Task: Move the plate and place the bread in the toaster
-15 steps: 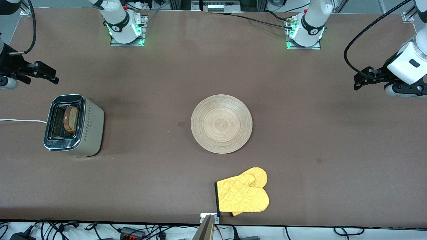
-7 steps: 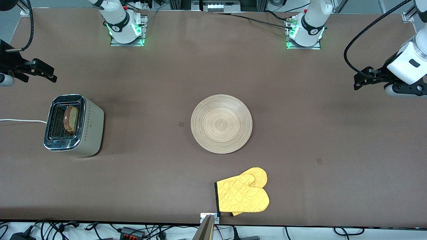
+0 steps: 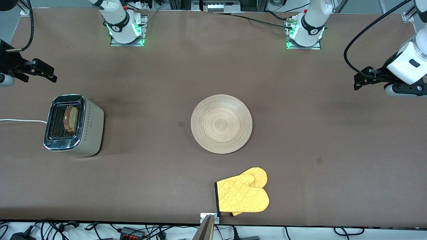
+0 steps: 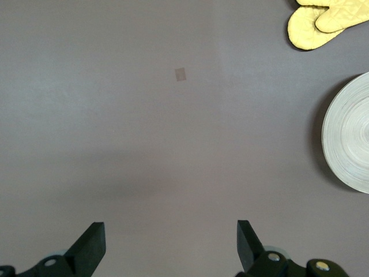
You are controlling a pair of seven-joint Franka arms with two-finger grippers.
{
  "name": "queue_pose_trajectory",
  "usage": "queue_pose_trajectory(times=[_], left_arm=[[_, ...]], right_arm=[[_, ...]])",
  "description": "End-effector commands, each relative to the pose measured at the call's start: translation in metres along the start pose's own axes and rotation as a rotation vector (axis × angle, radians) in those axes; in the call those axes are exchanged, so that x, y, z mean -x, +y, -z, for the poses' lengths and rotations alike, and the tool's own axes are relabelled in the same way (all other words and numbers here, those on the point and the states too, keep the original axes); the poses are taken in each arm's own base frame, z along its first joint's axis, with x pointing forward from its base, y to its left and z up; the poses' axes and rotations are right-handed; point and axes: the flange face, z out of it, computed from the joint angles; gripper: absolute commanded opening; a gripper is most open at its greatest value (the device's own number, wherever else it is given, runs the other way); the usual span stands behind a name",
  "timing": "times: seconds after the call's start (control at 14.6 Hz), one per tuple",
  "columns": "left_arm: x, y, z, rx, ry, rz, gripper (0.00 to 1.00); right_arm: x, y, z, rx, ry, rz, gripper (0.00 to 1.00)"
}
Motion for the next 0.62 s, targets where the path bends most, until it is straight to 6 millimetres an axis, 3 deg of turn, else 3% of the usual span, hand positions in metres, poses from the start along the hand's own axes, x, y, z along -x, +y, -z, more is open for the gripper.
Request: queue_pose_trajectory(times=[0.0, 0.55], left_arm=[[0.0026, -0.0027, 0.0078, -0.017, 0.0, -0.015, 1.0], [0.0031, -0.0027, 0.008, -0.017, 0.0, -0.015, 1.0]], right_arm=[[0.0058, -0.0038, 0.0022, 0.011, 0.0, 0.009, 1.0], [0.0061, -0.0036, 0.0005, 0.005, 0.0, -0.006, 1.0]])
